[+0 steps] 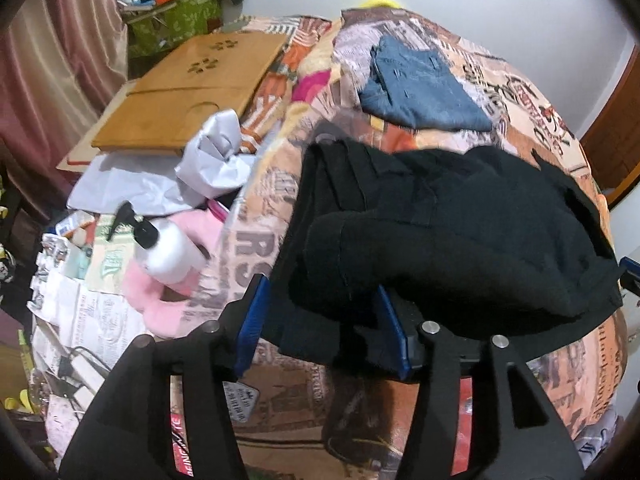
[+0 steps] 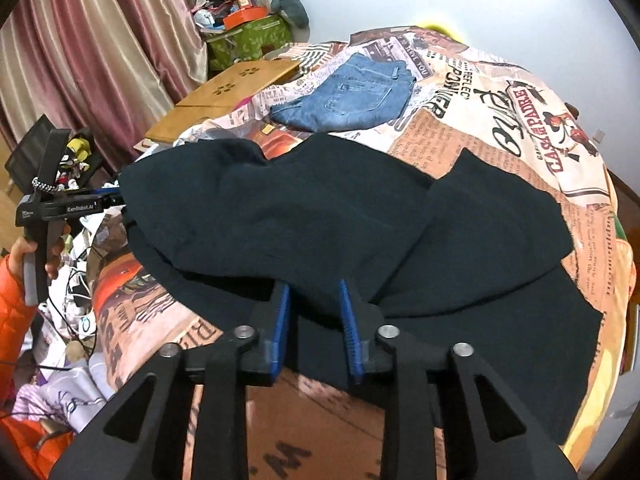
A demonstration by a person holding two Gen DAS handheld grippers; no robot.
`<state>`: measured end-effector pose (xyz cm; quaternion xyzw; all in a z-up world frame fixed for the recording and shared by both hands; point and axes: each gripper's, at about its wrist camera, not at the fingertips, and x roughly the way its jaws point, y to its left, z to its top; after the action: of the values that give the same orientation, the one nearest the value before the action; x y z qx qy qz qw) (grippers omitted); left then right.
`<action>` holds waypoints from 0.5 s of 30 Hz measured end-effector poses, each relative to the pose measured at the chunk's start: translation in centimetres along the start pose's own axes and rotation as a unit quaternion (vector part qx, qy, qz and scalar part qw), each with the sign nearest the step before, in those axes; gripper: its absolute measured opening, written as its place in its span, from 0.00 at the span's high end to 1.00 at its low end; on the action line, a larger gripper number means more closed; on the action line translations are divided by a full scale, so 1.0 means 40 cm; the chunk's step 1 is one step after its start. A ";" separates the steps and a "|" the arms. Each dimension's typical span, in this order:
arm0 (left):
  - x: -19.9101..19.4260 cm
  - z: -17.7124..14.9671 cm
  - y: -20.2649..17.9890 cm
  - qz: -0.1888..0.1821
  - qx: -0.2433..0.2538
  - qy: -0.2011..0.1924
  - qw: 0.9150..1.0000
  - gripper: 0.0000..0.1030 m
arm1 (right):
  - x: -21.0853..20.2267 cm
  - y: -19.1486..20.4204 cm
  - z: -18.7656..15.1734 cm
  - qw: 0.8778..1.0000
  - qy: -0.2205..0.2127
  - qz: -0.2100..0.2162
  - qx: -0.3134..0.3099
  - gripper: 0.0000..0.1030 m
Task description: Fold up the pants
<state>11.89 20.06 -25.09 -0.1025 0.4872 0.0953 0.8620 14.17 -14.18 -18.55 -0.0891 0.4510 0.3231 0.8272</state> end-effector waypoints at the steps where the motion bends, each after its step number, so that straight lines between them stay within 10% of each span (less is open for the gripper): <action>1: -0.014 0.009 0.000 0.000 -0.001 -0.006 1.000 0.47 | -0.009 -0.004 0.001 1.000 -0.004 -0.004 0.001 0.65; 15: -0.097 0.204 -0.106 -0.008 0.008 -0.078 0.997 0.24 | -0.091 -0.165 0.082 0.995 -0.054 -0.055 0.059 0.57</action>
<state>17.72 17.95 -17.29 -0.0917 0.4185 0.0922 0.8988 19.07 -19.50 -14.68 -0.0470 0.4181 0.2536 0.8710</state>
